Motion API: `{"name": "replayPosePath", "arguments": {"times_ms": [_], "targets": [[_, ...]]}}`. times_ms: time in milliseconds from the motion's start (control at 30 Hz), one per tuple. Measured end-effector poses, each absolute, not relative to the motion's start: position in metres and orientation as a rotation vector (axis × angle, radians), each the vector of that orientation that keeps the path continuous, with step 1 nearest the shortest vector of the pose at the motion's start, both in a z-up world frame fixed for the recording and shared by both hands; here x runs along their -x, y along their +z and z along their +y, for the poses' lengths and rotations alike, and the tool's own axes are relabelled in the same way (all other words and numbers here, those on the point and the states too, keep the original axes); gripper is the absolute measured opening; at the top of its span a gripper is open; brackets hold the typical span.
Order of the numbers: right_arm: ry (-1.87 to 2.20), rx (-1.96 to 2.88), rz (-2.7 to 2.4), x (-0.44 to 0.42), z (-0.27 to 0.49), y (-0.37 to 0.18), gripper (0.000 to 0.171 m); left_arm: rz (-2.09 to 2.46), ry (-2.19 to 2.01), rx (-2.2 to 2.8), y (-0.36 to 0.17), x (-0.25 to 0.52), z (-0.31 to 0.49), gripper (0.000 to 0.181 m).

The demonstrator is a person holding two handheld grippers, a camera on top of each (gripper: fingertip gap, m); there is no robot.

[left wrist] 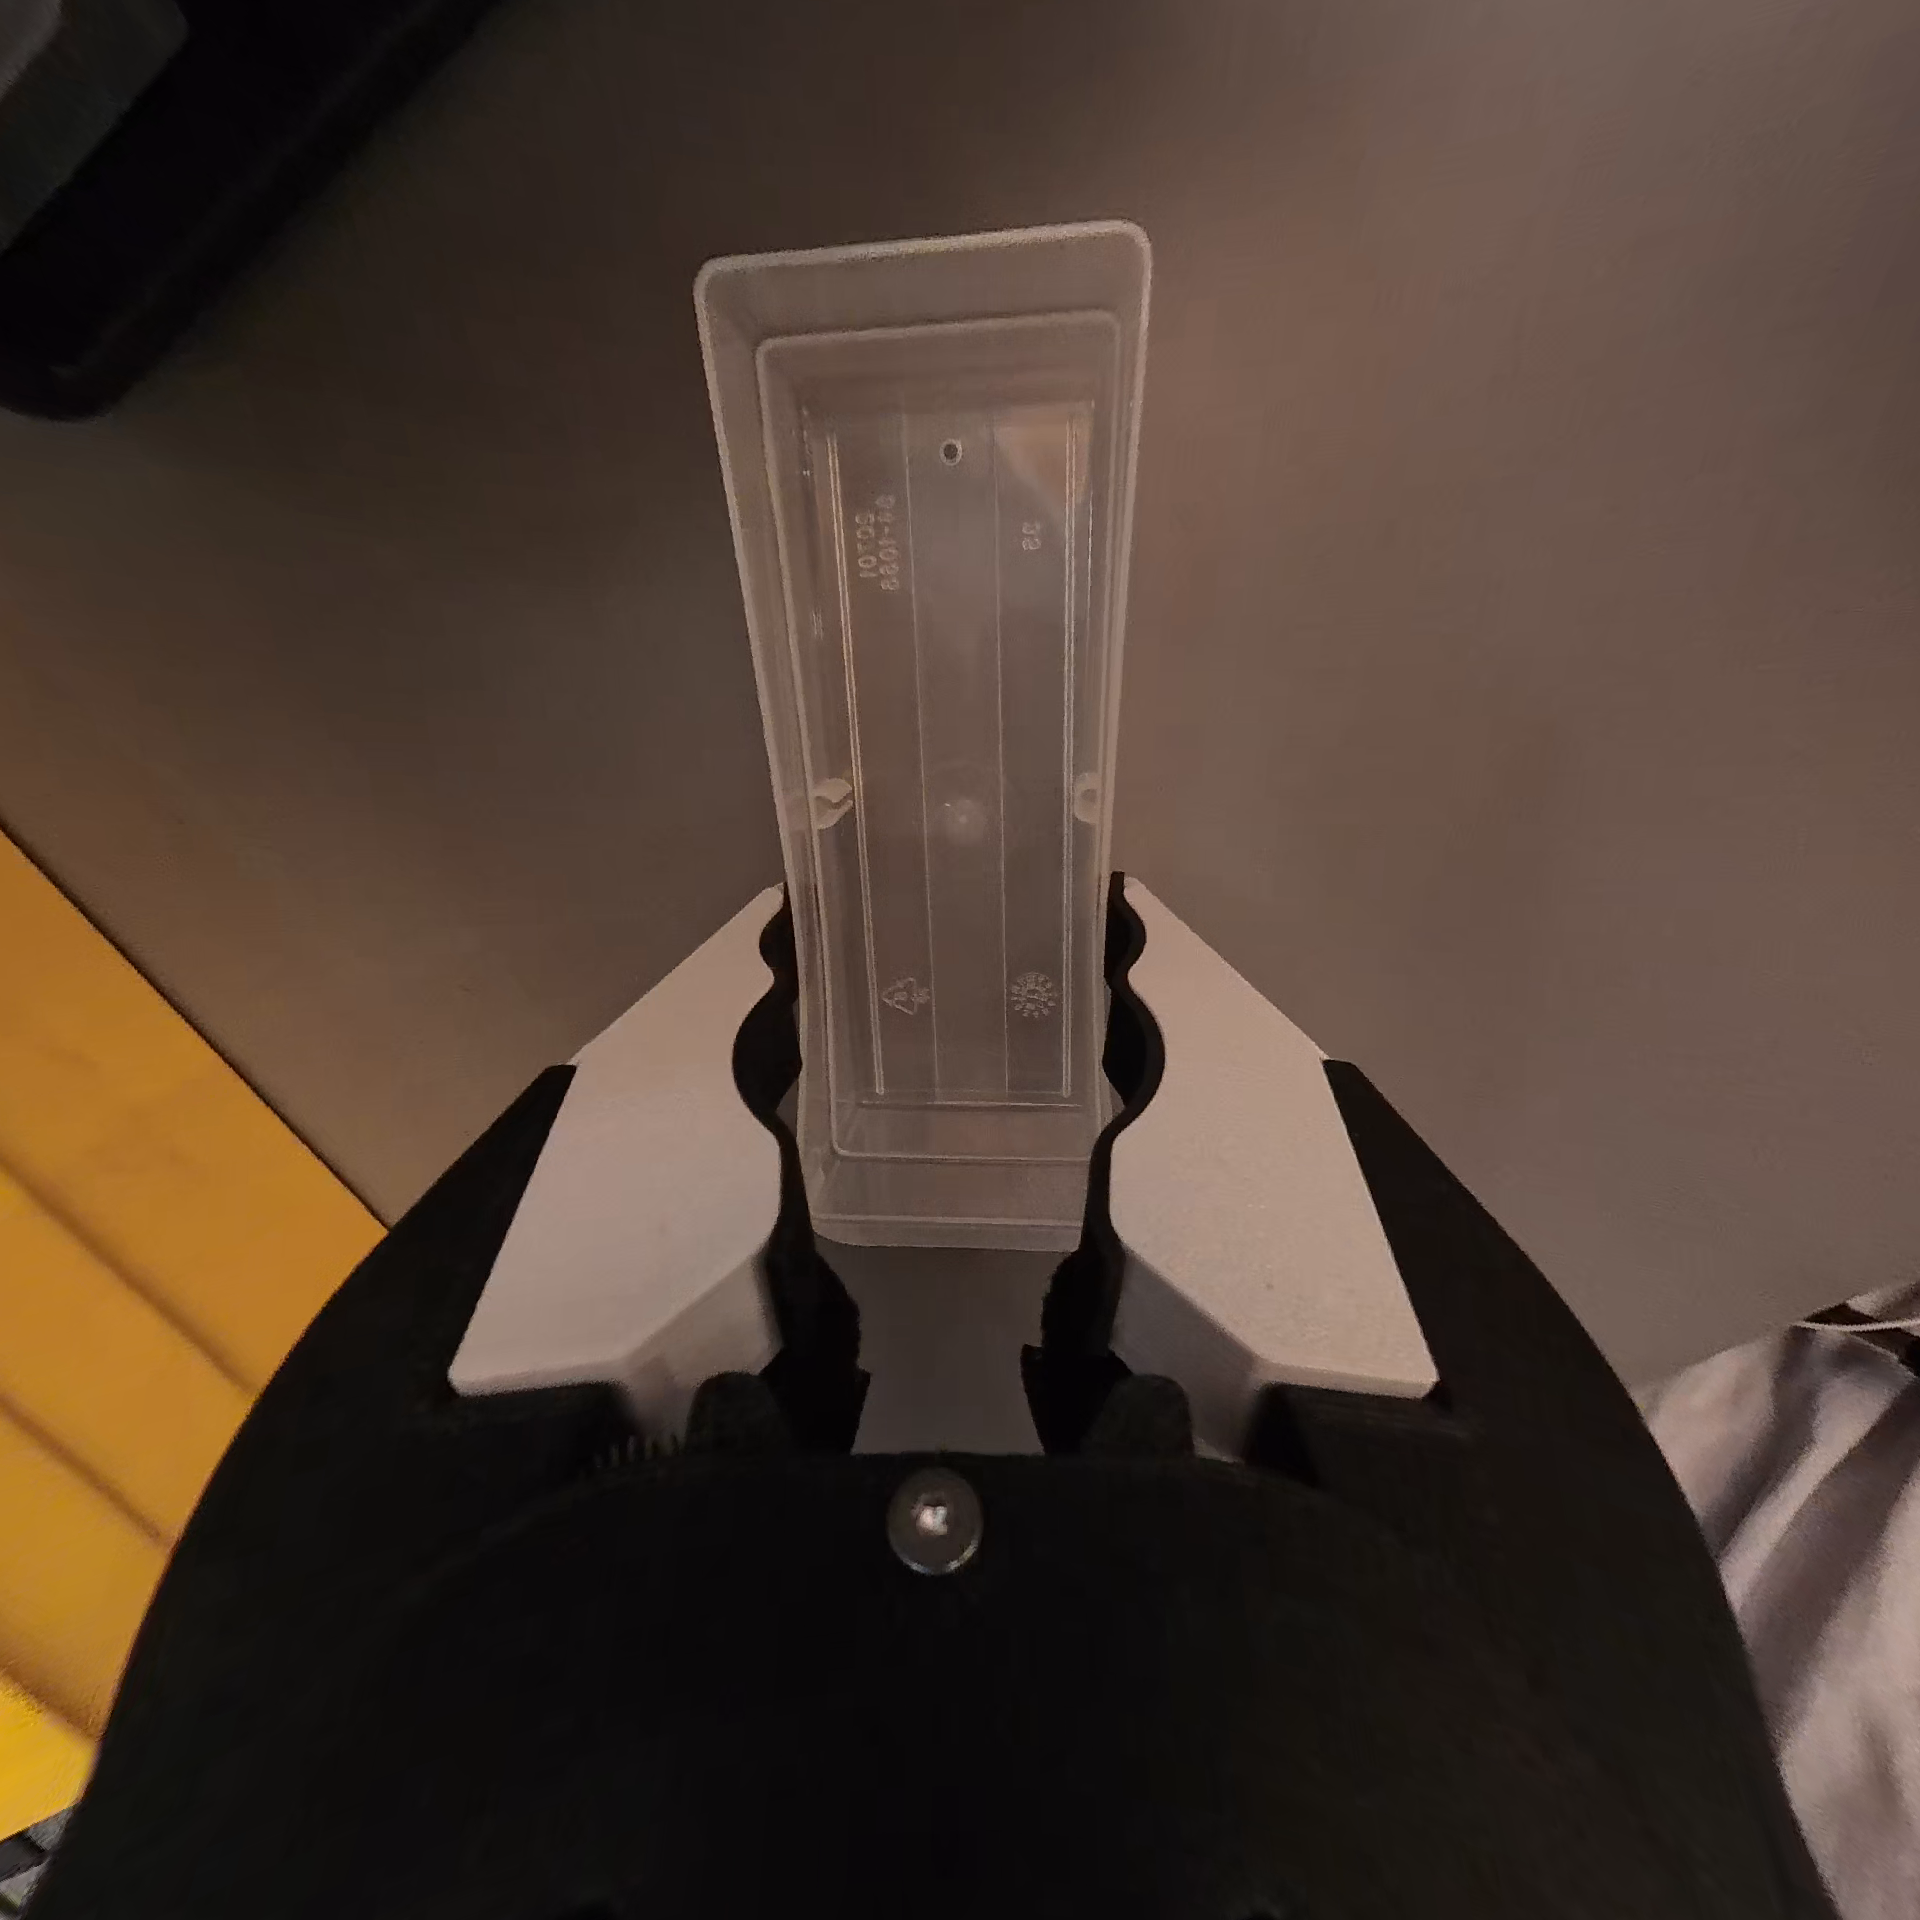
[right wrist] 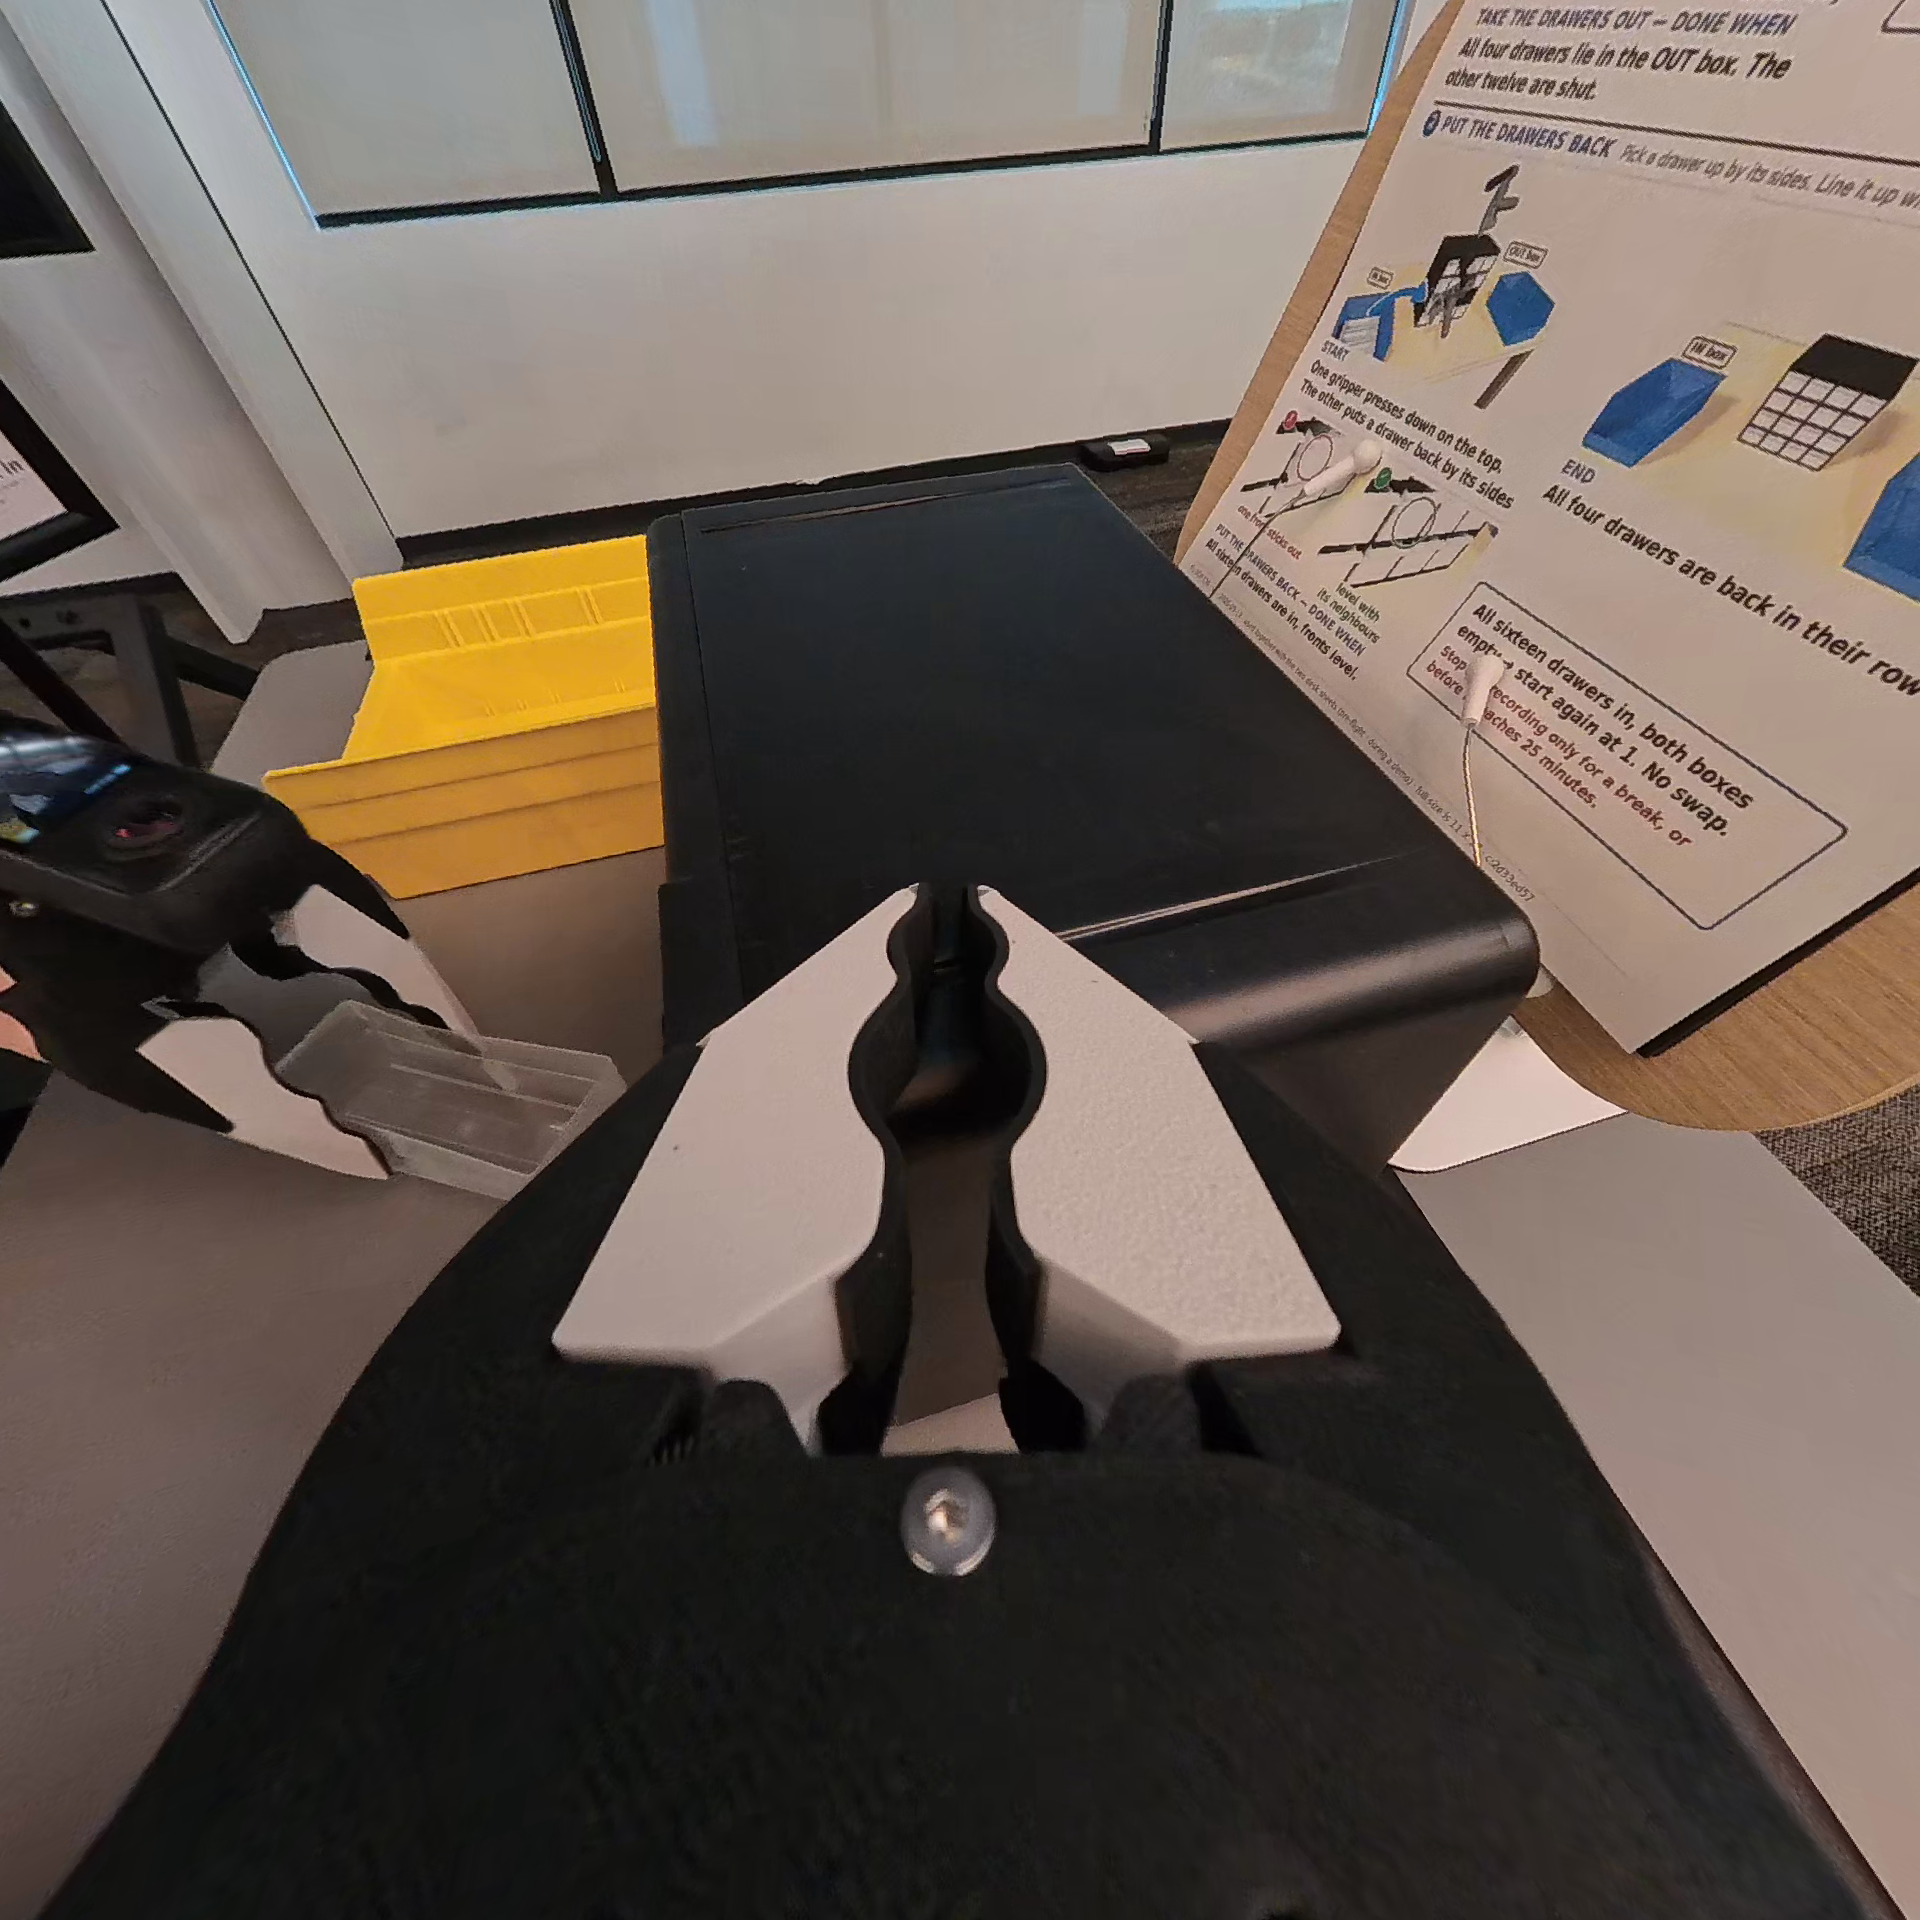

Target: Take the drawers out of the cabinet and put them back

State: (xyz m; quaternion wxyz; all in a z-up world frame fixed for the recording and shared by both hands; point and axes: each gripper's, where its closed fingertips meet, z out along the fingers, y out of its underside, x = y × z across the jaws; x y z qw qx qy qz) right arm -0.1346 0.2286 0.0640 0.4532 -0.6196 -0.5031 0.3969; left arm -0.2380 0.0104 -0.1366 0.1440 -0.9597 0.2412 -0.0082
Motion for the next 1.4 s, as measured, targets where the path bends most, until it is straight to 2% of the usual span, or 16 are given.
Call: {"name": "replayPosePath", "arguments": {"times_ms": [367,767,1400], "targets": [[0.978,1.529,-1.243,0.135,0.229,0.064,0.004,0.527,-0.069,2.685,-0.096,0.203,0.055,0.058],[1.058,1.501,-1.230,0.134,0.229,0.065,0.003,0.390,-0.024,2.764,-0.099,0.195,0.084,0.058],[1.113,1.477,-1.212,0.134,0.229,0.065,0.003,0.183,-0.031,2.849,-0.093,0.186,0.086,0.058]]}}
